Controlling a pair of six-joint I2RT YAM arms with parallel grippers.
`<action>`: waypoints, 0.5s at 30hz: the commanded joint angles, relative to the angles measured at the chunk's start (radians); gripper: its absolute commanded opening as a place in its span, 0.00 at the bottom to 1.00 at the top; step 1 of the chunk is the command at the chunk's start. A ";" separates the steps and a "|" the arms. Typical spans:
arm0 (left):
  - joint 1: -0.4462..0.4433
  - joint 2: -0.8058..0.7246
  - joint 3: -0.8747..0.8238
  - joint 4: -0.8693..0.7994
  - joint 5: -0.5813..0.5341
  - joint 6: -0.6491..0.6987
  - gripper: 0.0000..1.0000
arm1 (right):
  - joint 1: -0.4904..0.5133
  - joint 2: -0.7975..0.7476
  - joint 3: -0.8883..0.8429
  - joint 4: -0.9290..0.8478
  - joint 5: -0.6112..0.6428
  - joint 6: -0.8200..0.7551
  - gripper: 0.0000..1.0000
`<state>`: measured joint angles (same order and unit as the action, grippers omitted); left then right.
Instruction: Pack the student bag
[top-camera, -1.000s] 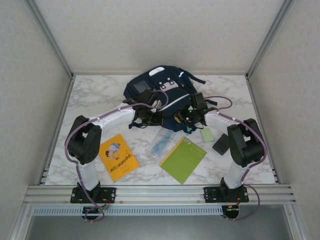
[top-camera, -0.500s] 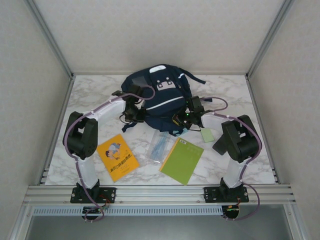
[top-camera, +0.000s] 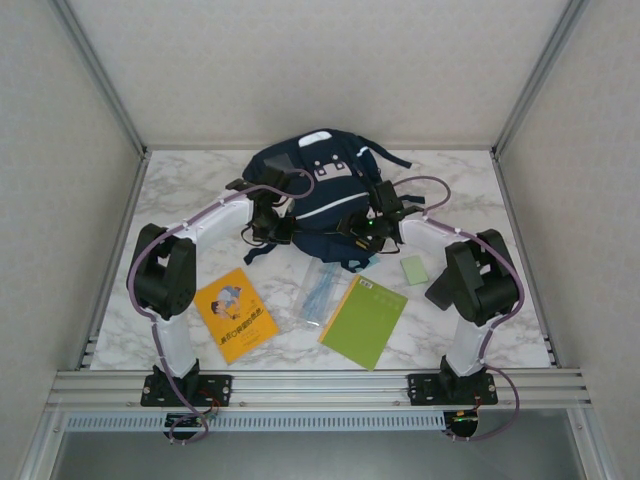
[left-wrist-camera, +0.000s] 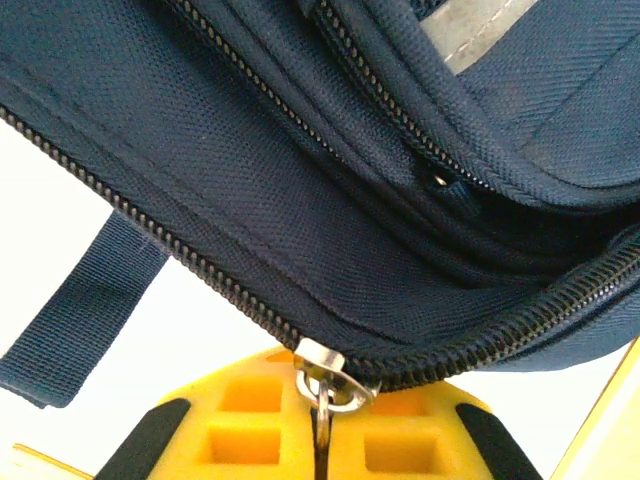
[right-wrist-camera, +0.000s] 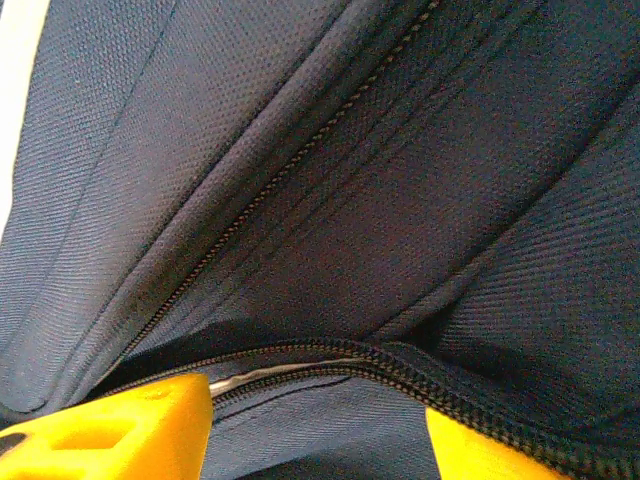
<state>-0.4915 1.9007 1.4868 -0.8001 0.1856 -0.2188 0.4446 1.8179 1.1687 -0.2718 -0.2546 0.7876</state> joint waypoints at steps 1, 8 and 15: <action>0.011 -0.039 0.004 -0.019 -0.025 -0.063 0.00 | -0.038 -0.054 0.031 -0.263 0.159 -0.112 0.63; -0.029 -0.054 0.003 0.041 -0.003 -0.118 0.00 | -0.072 -0.200 0.032 -0.391 0.131 -0.173 0.71; -0.073 -0.067 0.000 0.066 0.022 -0.150 0.00 | -0.103 -0.173 -0.097 -0.162 -0.024 -0.077 0.74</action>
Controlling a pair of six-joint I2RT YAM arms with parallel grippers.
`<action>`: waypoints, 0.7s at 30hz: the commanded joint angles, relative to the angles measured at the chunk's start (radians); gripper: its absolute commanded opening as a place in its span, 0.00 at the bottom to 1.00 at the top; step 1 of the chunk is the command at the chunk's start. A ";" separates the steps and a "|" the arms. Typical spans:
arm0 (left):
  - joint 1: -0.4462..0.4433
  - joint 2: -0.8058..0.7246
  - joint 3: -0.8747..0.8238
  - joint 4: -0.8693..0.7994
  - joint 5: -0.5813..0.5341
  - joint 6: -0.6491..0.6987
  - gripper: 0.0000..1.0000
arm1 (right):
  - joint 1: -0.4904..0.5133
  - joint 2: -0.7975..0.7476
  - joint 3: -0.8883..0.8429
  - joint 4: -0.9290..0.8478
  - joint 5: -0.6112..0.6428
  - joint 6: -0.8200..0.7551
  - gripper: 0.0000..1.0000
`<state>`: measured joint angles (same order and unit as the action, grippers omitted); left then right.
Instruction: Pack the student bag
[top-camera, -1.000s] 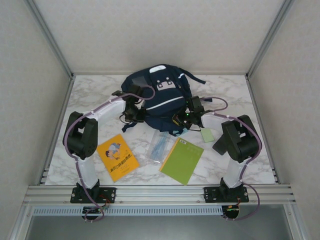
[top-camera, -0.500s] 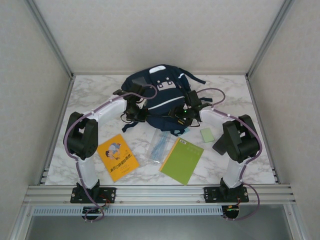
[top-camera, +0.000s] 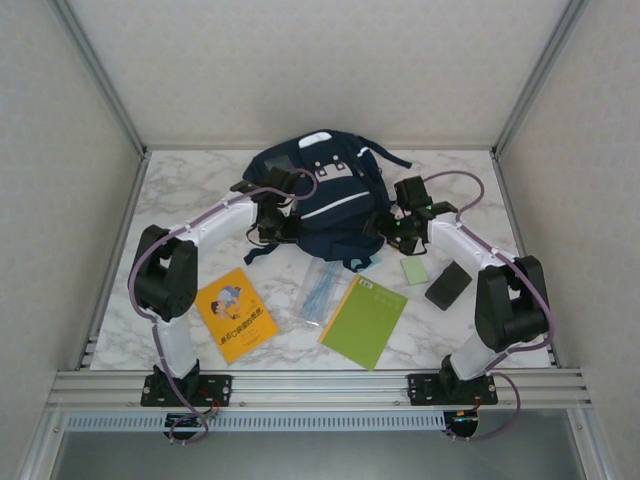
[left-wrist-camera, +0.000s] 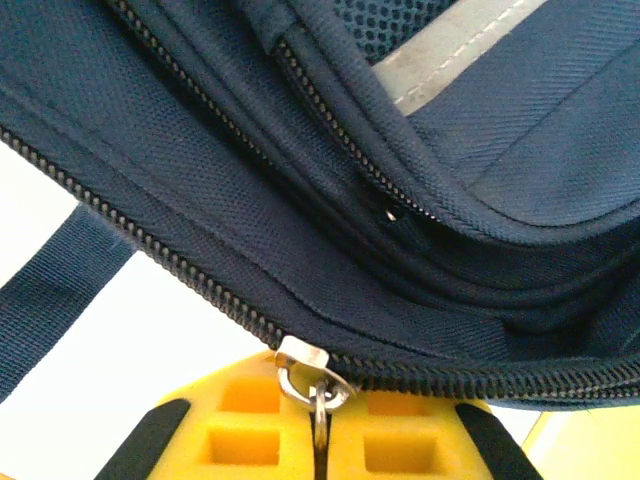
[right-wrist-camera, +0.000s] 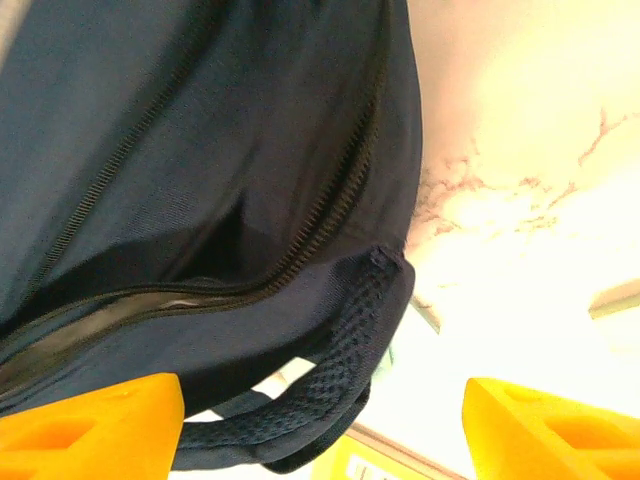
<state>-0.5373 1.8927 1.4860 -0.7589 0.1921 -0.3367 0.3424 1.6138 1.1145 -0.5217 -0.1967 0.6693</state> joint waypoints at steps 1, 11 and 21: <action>-0.033 -0.060 -0.001 0.030 0.018 -0.037 0.00 | -0.001 0.052 -0.049 0.134 -0.101 0.060 0.75; -0.006 -0.046 -0.018 -0.026 -0.022 0.024 0.00 | -0.018 0.091 -0.085 0.270 -0.140 0.123 0.00; 0.160 0.061 0.071 -0.221 -0.186 0.221 0.00 | -0.040 0.015 -0.083 0.154 -0.073 -0.025 0.00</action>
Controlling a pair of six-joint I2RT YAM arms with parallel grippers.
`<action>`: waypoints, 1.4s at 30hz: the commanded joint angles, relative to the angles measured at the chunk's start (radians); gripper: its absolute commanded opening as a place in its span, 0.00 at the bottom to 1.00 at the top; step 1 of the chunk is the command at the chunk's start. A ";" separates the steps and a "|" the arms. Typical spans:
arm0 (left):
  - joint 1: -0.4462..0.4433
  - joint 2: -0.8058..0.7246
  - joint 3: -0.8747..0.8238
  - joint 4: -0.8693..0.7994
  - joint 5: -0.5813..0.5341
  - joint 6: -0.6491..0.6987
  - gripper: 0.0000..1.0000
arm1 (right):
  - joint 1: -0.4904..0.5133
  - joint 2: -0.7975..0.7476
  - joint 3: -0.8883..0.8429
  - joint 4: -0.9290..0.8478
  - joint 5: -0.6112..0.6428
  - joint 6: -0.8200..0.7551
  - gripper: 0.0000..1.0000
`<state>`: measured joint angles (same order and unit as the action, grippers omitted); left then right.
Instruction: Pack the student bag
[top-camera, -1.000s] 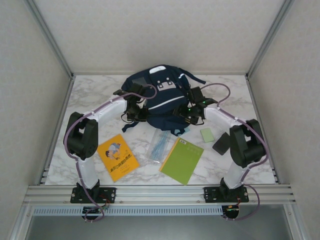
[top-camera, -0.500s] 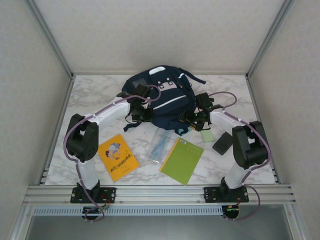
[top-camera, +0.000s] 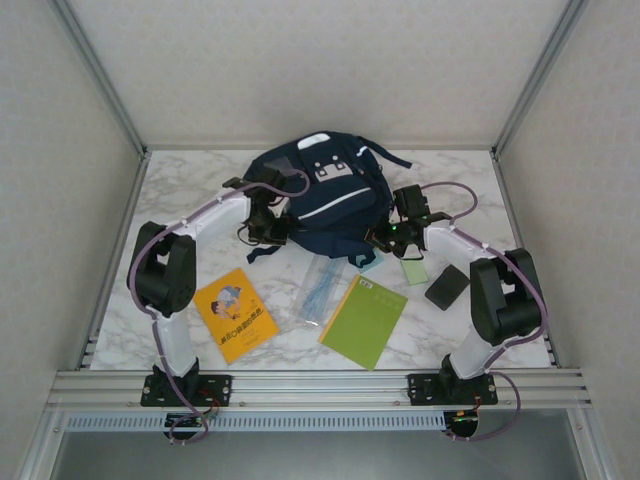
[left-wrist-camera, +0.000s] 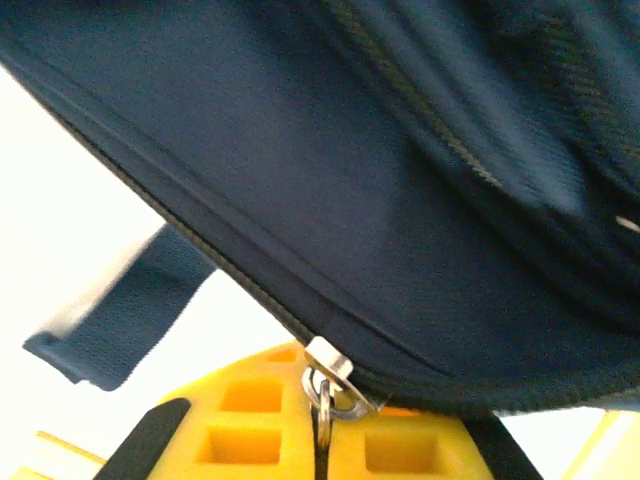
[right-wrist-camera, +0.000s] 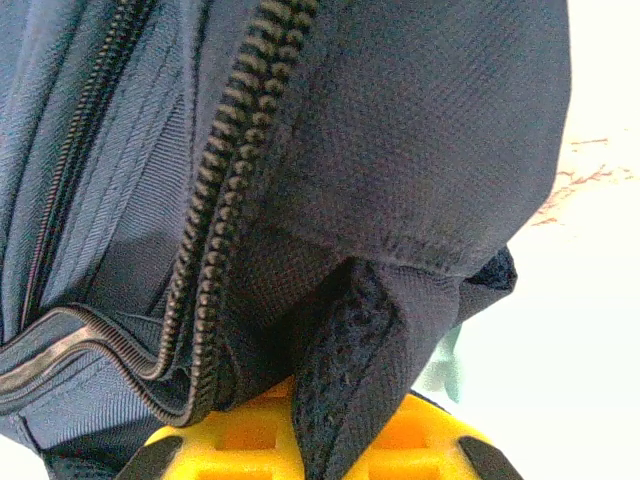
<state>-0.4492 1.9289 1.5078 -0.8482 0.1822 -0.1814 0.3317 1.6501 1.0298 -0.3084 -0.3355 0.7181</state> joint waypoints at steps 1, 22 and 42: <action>0.082 0.040 0.071 -0.131 -0.215 0.074 0.00 | -0.028 -0.017 0.007 -0.062 0.056 -0.082 0.00; 0.287 0.196 0.361 -0.005 -0.187 0.128 0.08 | 0.054 0.071 0.158 0.000 -0.065 -0.066 0.00; 0.054 -0.453 -0.387 0.445 -0.116 -0.410 0.91 | 0.208 0.340 0.451 0.064 -0.150 0.088 0.33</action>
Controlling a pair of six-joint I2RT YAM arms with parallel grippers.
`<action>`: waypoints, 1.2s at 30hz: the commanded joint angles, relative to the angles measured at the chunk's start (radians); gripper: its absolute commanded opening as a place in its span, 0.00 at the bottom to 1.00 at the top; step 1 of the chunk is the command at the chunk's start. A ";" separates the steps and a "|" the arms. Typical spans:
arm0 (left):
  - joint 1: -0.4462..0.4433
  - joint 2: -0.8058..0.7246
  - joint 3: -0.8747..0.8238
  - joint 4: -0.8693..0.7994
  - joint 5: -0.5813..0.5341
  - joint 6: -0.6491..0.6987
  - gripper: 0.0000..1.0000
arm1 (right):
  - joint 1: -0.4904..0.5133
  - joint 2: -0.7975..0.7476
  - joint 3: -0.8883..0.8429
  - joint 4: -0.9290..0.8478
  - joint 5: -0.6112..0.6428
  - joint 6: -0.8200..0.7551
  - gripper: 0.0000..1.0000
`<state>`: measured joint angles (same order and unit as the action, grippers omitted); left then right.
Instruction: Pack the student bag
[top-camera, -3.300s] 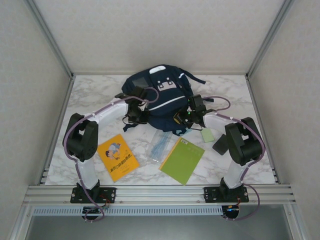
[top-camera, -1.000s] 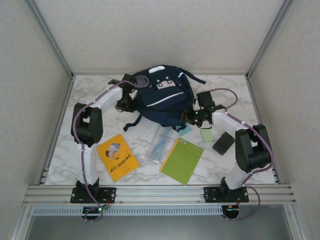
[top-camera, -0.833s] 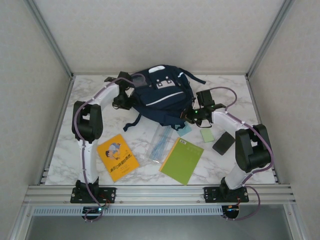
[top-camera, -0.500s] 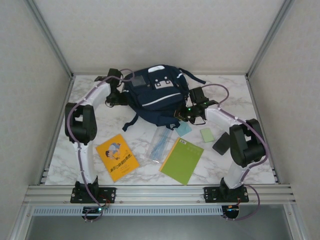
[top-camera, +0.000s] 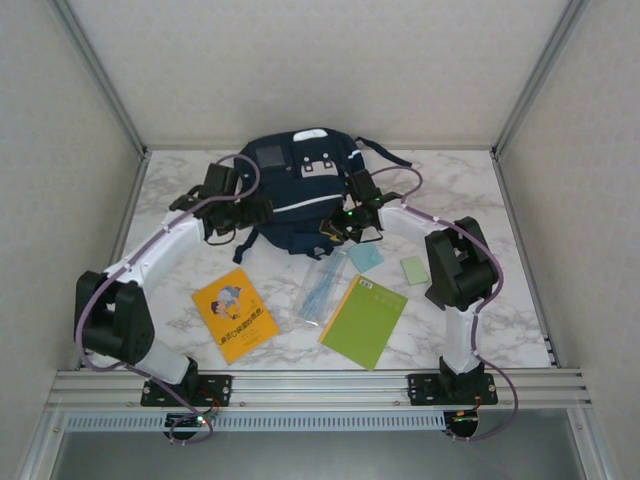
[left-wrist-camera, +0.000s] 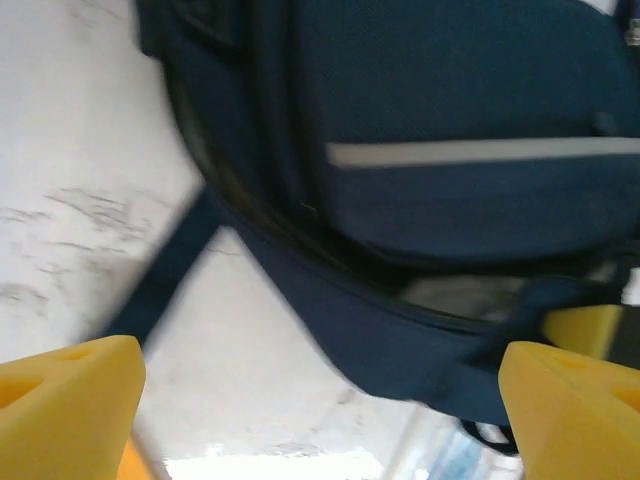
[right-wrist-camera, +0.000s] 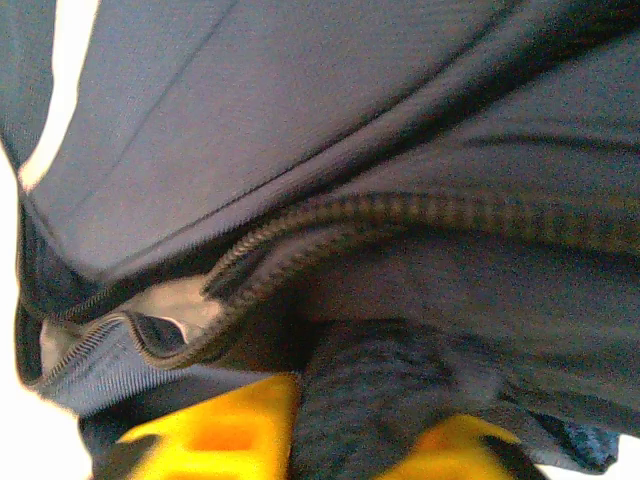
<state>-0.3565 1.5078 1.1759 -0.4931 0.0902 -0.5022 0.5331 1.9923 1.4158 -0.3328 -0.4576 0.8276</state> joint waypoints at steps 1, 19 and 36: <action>-0.059 -0.038 -0.071 0.104 -0.027 -0.100 0.91 | 0.008 -0.019 0.050 0.064 -0.015 -0.036 0.43; -0.459 0.008 -0.132 0.149 0.071 -0.035 0.81 | 0.008 -0.740 -0.543 -0.510 0.416 -0.095 0.84; -0.636 0.314 -0.041 0.135 0.085 -0.047 0.53 | 0.018 -1.003 -1.054 -0.093 0.243 0.130 0.63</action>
<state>-0.9878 1.7920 1.1084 -0.3355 0.1780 -0.5426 0.5426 0.9882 0.4088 -0.5621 -0.1780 0.9131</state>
